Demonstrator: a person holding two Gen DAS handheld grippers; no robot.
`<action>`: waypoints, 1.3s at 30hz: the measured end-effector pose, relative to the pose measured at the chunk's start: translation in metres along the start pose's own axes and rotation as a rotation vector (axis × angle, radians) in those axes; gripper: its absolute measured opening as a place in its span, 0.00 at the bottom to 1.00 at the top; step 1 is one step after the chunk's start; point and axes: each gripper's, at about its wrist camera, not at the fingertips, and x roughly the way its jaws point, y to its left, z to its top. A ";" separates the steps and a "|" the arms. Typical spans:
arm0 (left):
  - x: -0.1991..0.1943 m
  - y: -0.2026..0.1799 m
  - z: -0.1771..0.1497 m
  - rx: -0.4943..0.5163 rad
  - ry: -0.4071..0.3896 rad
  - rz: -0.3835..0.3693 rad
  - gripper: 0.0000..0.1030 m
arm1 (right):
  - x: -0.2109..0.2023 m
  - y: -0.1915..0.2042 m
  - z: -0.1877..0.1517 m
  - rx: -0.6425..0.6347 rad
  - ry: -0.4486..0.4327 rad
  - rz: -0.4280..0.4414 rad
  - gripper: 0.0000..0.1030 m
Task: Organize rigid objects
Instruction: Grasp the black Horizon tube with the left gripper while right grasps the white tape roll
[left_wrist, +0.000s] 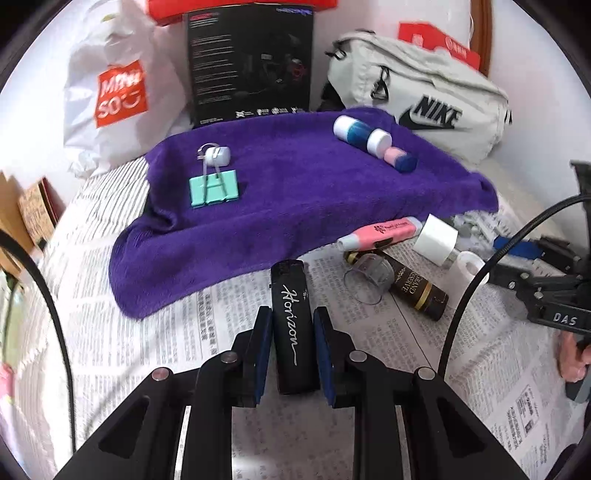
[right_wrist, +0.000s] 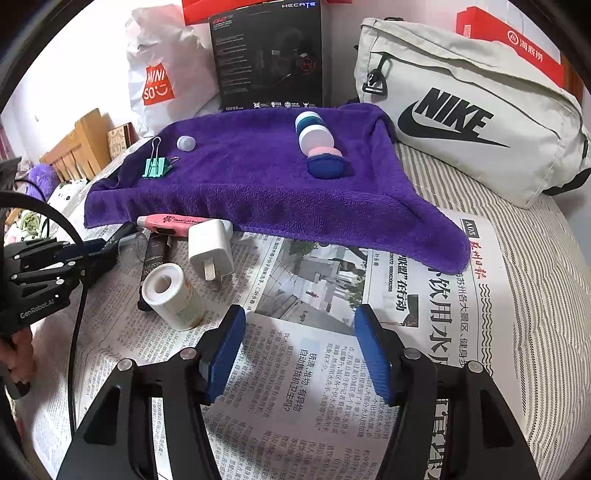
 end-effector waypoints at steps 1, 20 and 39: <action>0.000 0.003 0.000 -0.017 -0.001 -0.009 0.21 | 0.000 0.000 0.000 -0.002 0.001 0.004 0.63; 0.000 -0.005 0.000 0.015 0.002 0.031 0.21 | -0.021 0.039 0.001 -0.068 -0.082 0.150 0.62; 0.001 -0.004 0.000 -0.002 0.001 0.015 0.21 | 0.000 0.055 0.009 -0.101 -0.015 0.135 0.29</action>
